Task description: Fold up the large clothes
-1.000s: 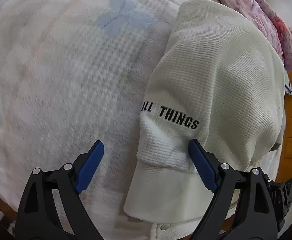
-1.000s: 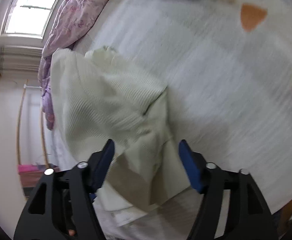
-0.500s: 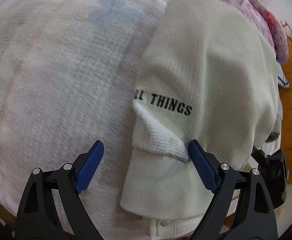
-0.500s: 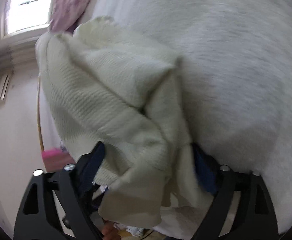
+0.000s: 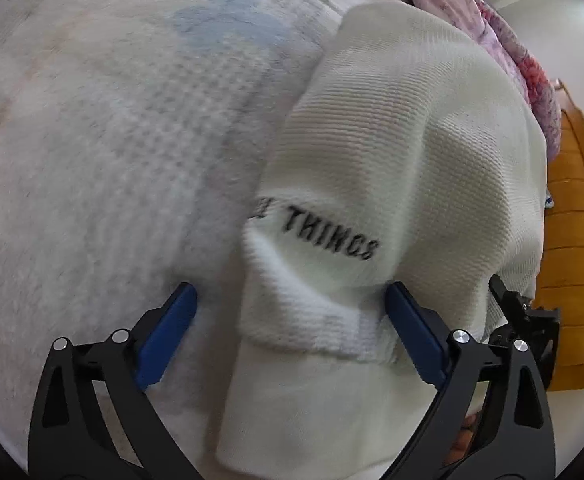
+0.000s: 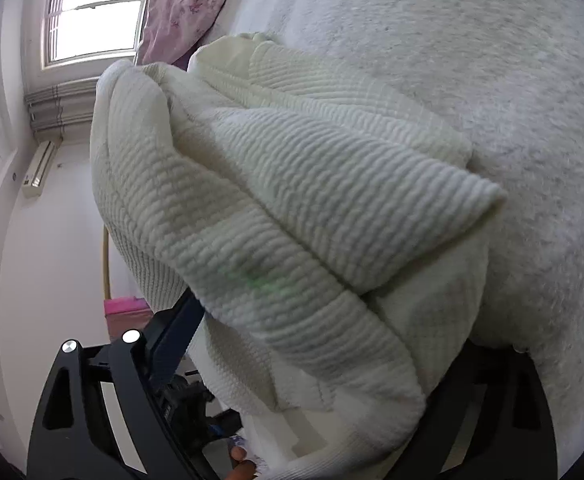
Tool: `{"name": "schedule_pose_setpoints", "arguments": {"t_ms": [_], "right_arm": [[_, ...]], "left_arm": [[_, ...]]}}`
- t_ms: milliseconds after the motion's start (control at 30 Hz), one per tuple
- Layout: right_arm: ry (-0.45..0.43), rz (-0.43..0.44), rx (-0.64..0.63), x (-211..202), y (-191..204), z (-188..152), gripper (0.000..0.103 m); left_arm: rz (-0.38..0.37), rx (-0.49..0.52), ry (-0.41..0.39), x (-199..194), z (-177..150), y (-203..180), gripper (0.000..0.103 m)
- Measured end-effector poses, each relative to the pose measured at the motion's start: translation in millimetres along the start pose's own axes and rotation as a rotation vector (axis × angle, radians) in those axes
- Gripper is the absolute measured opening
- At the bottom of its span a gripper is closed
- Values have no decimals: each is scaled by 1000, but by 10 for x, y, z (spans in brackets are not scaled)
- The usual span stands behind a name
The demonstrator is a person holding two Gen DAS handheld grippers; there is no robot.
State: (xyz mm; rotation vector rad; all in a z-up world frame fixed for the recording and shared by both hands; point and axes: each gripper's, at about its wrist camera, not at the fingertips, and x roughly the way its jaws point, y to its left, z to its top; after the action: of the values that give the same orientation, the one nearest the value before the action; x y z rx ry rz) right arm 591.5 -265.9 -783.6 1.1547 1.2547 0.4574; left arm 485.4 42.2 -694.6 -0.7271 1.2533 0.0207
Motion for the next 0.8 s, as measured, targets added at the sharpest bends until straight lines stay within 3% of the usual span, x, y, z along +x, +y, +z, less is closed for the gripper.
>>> {"name": "schedule_pose_setpoints", "arguments": {"t_ms": [33,67,100,167,200,267,300,600,800], "right_arm": [[4,-15,-3,-11,23,0,78],[10,-34,-3,-22,33,25,60],[11,-59,-5,-48,68,-21,45],[9,-99,-7,-123,75,-26,29],[14,-127,-30,-163,126,-37,25],[16,-211,-139,-260,380,-36,23],[2,-206,-157,-333,487,-11,22],[-162,-89,-429,-1213,1669,577,21],[-253,12,-566,-1938,2071,1071,21]], "left_arm": [[-15,28,15,3,4,-57,76],[-18,61,31,35,-3,-186,54],[12,80,30,22,-7,-249,45],[18,89,43,-37,7,-309,28],[5,85,45,-88,29,-345,24],[-19,98,41,-233,60,-451,20],[-39,126,20,-378,59,-588,19],[-155,293,-196,-1192,158,-1915,19],[-240,369,-327,-1307,245,-2927,19]]}}
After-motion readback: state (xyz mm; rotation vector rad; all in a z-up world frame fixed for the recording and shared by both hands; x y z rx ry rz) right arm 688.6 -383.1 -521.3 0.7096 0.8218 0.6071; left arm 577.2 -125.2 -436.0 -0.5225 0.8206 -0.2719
